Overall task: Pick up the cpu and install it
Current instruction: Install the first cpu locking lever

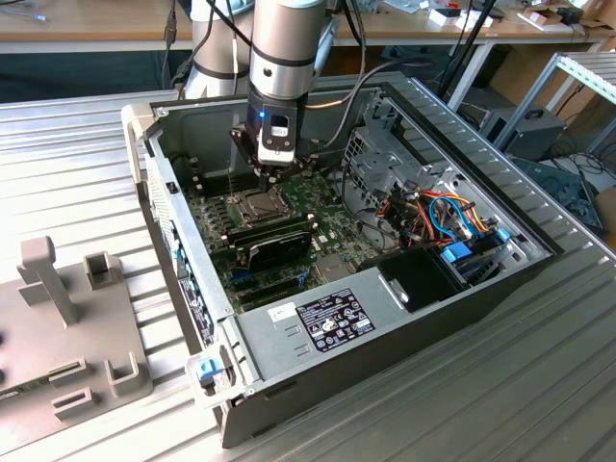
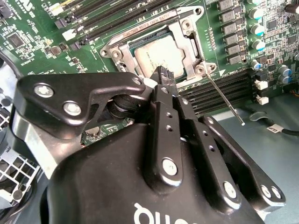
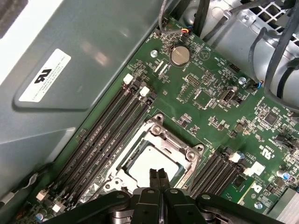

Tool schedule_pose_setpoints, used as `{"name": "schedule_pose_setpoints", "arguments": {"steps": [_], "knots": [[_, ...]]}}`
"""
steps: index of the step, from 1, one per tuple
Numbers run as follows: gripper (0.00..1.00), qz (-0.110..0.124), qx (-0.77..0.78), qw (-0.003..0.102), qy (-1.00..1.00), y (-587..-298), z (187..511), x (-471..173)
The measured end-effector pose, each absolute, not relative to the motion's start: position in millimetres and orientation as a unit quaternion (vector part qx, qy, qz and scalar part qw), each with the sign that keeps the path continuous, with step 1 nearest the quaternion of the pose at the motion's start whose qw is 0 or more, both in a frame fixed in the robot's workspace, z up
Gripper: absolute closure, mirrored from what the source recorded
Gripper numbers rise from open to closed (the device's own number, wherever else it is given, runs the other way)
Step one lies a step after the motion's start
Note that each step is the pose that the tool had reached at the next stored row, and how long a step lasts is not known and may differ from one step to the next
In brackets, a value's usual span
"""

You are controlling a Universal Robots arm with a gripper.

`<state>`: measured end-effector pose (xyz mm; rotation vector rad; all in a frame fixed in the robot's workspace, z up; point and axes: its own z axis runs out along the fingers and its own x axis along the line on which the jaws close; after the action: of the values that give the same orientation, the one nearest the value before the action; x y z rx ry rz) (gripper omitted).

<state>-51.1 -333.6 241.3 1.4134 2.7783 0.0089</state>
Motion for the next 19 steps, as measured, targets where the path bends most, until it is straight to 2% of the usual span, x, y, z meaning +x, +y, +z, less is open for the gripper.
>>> {"name": "schedule_pose_setpoints", "arguments": {"steps": [19], "knots": [[0.89, 0.003, 0.446, 0.012, 0.895, -333.6, 241.3, -51.1]]}}
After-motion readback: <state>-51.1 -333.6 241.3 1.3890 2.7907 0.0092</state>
